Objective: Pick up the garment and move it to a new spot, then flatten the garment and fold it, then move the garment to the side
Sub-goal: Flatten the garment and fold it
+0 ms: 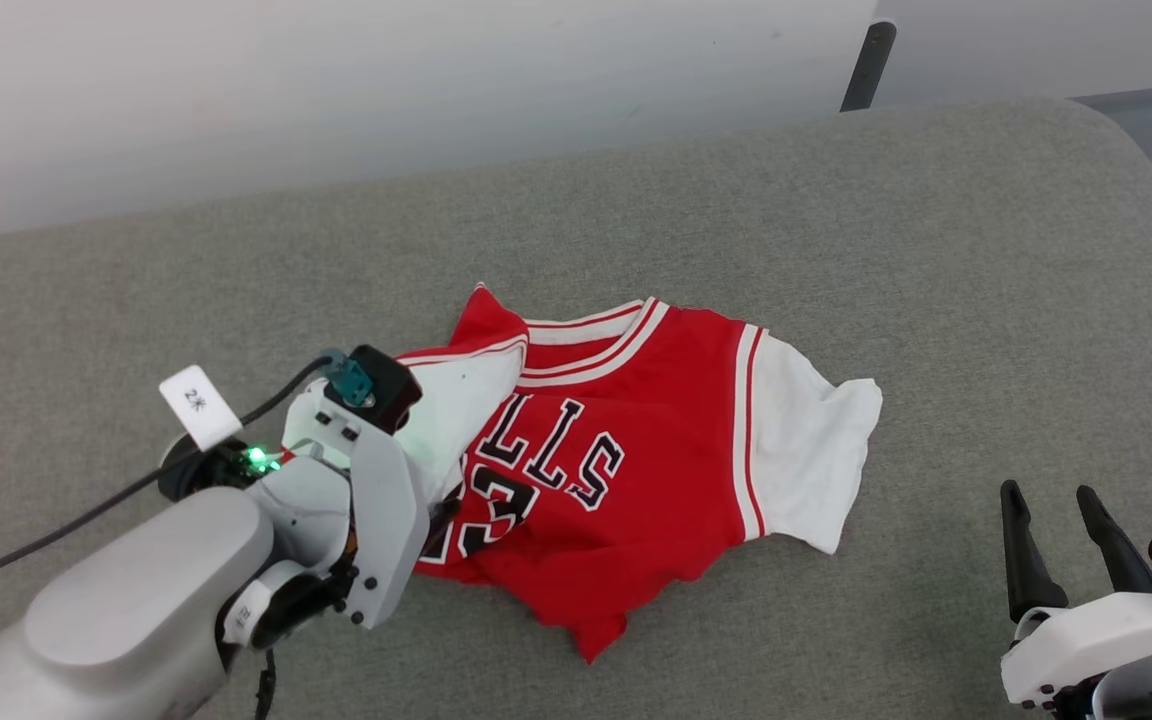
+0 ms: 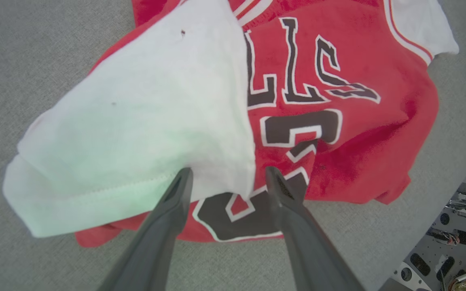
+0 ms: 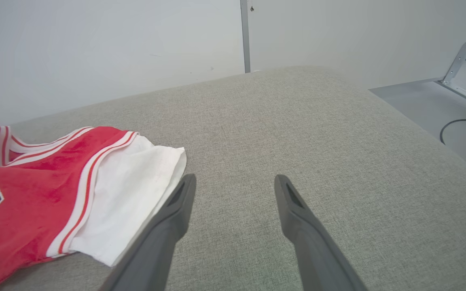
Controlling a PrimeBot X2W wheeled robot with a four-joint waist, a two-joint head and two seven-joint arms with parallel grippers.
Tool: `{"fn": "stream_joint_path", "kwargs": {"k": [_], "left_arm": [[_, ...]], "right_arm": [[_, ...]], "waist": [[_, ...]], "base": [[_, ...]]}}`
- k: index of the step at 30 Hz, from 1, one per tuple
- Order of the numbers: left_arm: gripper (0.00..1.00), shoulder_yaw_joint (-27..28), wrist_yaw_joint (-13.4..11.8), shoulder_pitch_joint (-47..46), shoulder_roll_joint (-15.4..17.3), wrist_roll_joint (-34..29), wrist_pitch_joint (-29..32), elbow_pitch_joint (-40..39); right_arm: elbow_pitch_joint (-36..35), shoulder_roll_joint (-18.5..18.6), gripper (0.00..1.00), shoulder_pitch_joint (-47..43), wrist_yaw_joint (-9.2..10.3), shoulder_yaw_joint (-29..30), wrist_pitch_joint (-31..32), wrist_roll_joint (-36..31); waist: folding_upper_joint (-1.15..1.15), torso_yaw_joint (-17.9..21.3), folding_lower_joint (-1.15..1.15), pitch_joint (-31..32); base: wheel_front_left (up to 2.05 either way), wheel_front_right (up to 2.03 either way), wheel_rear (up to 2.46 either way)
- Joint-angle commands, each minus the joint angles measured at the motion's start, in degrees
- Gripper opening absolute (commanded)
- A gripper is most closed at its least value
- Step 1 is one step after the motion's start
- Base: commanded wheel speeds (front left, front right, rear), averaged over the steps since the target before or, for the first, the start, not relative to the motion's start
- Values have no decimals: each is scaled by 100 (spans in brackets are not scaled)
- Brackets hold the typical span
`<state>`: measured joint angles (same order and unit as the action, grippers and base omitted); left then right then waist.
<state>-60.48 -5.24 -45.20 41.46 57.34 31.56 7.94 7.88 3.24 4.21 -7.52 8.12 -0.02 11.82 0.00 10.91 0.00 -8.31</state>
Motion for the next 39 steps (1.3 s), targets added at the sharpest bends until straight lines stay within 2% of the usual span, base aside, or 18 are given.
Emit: {"fn": "stream_joint_path", "kwargs": {"k": [1,3,4,5,11,26,39], "left_arm": [[56,-18,9,-26,-33,-44,-21,106],[43,-27,30,-51,-78,-38,-34,182],[19,-30,50,-62,-96,-43,-40,222],[0,-34,60,-80,-102,-76,-67,258],[0,1,74,-172,-165,-65,-95,348],[0,217,125,-689,61,-229,-136,332],[0,347,438,-1185,-127,-529,-742,1290]], "right_arm": [[21,-13,100,59,6,-9,-31,-64],[25,-16,100,65,6,-1,-34,-70],[27,-17,100,68,6,3,-35,-67],[29,-17,100,68,6,2,-36,-73],[27,-25,100,37,6,3,-49,-92],[99,-31,100,91,6,-44,-83,-103],[168,-33,100,250,6,-188,-149,-34]], "waist": [[0,14,0,-7],[0,16,0,-13],[0,17,0,-16],[0,18,0,-18],[0,-5,0,-24],[0,-34,0,-88],[0,83,0,-344]], "base": [[0,0,0],[0,0,0],[0,0,0],[0,0,0],[0,0,0],[0,0,0],[0,0,0]]}}
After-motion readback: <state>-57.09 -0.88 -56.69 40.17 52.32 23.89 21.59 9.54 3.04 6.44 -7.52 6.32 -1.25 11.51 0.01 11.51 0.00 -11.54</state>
